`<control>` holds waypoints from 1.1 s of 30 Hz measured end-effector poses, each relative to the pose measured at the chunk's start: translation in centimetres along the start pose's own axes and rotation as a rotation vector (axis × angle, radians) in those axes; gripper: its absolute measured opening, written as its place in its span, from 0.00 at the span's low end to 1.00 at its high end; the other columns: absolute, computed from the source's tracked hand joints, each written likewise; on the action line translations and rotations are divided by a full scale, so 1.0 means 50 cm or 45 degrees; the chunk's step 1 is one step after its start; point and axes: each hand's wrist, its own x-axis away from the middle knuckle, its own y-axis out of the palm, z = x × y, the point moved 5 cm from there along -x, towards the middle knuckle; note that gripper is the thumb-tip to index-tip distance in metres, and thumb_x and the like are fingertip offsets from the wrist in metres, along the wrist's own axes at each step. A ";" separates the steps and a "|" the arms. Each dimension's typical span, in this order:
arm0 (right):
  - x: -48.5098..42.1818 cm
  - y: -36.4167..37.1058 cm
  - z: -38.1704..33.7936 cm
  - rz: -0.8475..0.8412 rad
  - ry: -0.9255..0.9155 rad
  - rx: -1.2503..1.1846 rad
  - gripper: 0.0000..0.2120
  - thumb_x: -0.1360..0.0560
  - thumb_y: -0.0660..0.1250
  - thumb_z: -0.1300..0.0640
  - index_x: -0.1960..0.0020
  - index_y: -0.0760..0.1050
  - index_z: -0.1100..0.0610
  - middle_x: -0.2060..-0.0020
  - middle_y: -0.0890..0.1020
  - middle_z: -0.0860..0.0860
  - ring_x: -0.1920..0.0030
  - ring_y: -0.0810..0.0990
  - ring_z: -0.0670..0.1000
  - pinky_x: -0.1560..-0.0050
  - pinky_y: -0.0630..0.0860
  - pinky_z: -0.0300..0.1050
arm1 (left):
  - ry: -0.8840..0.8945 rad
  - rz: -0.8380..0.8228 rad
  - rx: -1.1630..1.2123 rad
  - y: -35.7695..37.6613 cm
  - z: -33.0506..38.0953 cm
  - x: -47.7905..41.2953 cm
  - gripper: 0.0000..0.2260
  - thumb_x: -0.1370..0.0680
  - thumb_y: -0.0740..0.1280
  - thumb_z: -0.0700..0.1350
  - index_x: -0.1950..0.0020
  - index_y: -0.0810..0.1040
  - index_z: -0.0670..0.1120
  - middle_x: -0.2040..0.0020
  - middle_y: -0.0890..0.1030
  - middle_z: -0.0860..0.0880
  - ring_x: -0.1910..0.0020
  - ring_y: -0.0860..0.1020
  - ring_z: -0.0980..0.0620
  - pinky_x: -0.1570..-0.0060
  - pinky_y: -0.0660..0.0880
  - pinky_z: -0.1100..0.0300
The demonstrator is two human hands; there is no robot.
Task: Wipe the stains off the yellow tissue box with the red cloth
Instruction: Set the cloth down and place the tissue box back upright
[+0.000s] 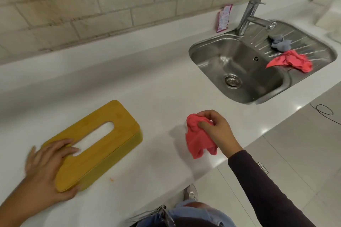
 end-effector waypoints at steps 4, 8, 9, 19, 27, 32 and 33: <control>-0.046 -0.087 -0.012 0.010 -0.007 -0.024 0.11 0.29 0.68 0.65 0.52 0.76 0.52 0.51 0.80 0.51 0.57 0.78 0.44 0.60 0.74 0.32 | -0.141 -0.058 0.121 0.001 -0.002 -0.039 0.51 0.44 0.67 0.74 0.30 0.65 0.42 0.26 0.62 0.42 0.28 0.60 0.36 0.34 0.58 0.30; -0.090 -0.184 -0.044 0.124 -0.216 0.286 0.10 0.32 0.69 0.62 0.55 0.76 0.49 0.54 0.80 0.46 0.57 0.78 0.39 0.57 0.74 0.31 | -0.203 0.196 0.251 -0.024 0.133 -0.112 0.34 0.31 0.58 0.69 0.33 0.71 0.47 0.28 0.66 0.47 0.26 0.58 0.46 0.30 0.56 0.37; -0.100 -0.202 -0.050 0.140 -0.294 0.398 0.10 0.32 0.68 0.62 0.56 0.76 0.48 0.54 0.79 0.45 0.55 0.77 0.39 0.56 0.72 0.30 | -0.179 0.330 0.191 -0.029 0.193 -0.137 0.27 0.28 0.58 0.66 0.37 0.73 0.52 0.30 0.68 0.49 0.27 0.61 0.48 0.29 0.56 0.42; -0.145 -0.162 0.121 -0.298 -0.514 1.023 0.23 0.22 0.57 0.61 0.28 0.63 0.50 0.29 0.66 0.49 0.27 0.57 0.57 0.28 0.52 0.58 | -0.009 0.194 0.600 0.188 0.577 -0.333 0.06 0.22 0.62 0.51 0.47 0.75 0.59 0.45 0.76 0.61 0.40 0.72 0.60 0.37 0.58 0.65; -0.135 -0.127 0.096 -0.193 -0.477 1.062 0.25 0.25 0.60 0.62 0.29 0.63 0.50 0.25 0.56 0.52 0.25 0.44 0.60 0.31 0.34 0.64 | -0.061 0.124 0.636 0.218 0.582 -0.306 0.06 0.21 0.60 0.52 0.47 0.75 0.61 0.45 0.75 0.64 0.40 0.69 0.65 0.36 0.58 0.66; -0.076 0.022 -0.028 -0.393 -0.733 0.827 0.20 0.25 0.64 0.60 0.35 0.70 0.49 0.34 0.72 0.47 0.31 0.66 0.48 0.27 0.48 0.64 | -0.188 0.368 0.648 0.101 0.504 -0.248 0.06 0.23 0.60 0.54 0.49 0.75 0.63 0.48 0.75 0.68 0.42 0.70 0.68 0.37 0.63 0.62; -0.059 0.073 -0.058 -0.469 -0.777 0.749 0.20 0.25 0.64 0.59 0.35 0.70 0.49 0.37 0.74 0.46 0.35 0.70 0.46 0.30 0.57 0.62 | -0.238 0.450 0.655 0.068 0.468 -0.219 0.06 0.24 0.61 0.53 0.50 0.76 0.61 0.48 0.76 0.66 0.42 0.72 0.65 0.37 0.67 0.56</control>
